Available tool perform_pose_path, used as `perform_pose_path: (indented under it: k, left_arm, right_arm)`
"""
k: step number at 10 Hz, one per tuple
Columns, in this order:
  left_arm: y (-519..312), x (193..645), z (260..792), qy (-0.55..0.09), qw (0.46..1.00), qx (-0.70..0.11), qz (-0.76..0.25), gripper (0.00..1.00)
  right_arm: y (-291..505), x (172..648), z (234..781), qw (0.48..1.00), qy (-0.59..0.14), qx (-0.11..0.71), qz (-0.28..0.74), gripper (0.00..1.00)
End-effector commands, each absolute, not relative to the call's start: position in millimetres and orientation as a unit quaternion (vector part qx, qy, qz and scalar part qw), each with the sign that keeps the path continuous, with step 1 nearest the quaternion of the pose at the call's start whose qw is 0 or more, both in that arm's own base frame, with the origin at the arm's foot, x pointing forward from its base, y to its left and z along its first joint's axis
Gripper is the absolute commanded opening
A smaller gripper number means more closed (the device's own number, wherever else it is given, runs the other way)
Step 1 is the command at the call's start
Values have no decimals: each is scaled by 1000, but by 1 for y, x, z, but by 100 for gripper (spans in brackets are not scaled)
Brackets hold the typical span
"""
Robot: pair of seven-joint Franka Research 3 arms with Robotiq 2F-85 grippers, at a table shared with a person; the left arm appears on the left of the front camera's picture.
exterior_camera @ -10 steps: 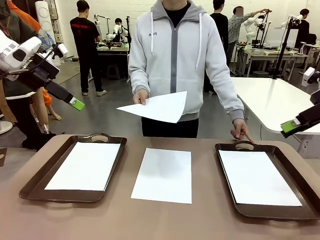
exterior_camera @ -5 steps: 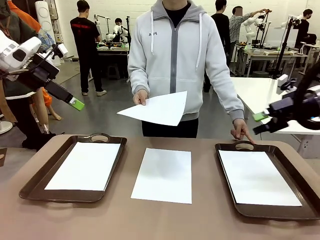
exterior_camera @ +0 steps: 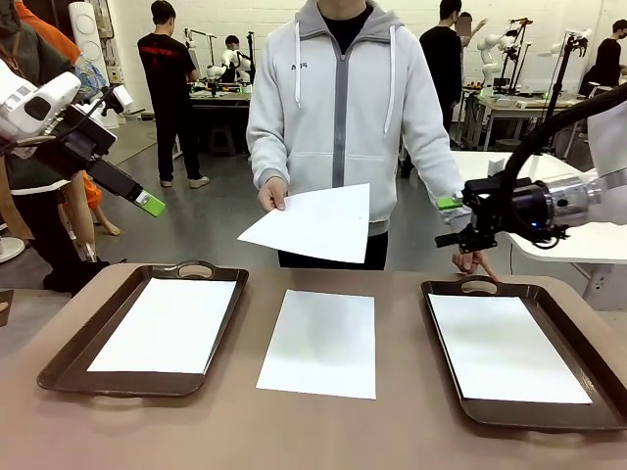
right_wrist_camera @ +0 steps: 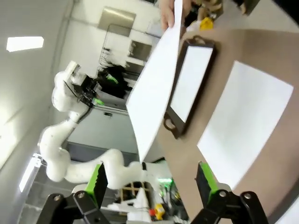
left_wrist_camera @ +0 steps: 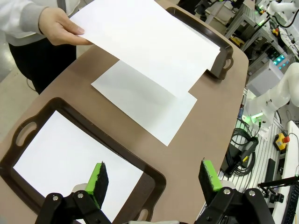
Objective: Sort the A4 documents.
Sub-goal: Receive the A4 Paper.
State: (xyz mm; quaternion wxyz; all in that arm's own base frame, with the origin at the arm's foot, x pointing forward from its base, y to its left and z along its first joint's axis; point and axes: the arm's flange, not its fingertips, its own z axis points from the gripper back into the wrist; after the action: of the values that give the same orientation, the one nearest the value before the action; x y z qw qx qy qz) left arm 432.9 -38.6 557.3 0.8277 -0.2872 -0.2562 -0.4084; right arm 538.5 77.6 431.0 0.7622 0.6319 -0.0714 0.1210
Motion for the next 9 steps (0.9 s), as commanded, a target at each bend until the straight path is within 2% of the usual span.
perform_pose_path:
  k: [1, 5, 9]
  left_arm:
    - [-39, 433, 558, -257, 829, -286, -407, 100]
    - [-39, 433, 558, -257, 829, -286, -407, 100]
    - [-39, 433, 558, -257, 829, -286, -407, 100]
  right_arm:
    - [98, 558, 426, 749, -43, 655, 84, 100]
    - [155, 571, 395, 749, -1, 661, 47, 100]
    - [195, 575, 378, 727, -3, 685, 37, 100]
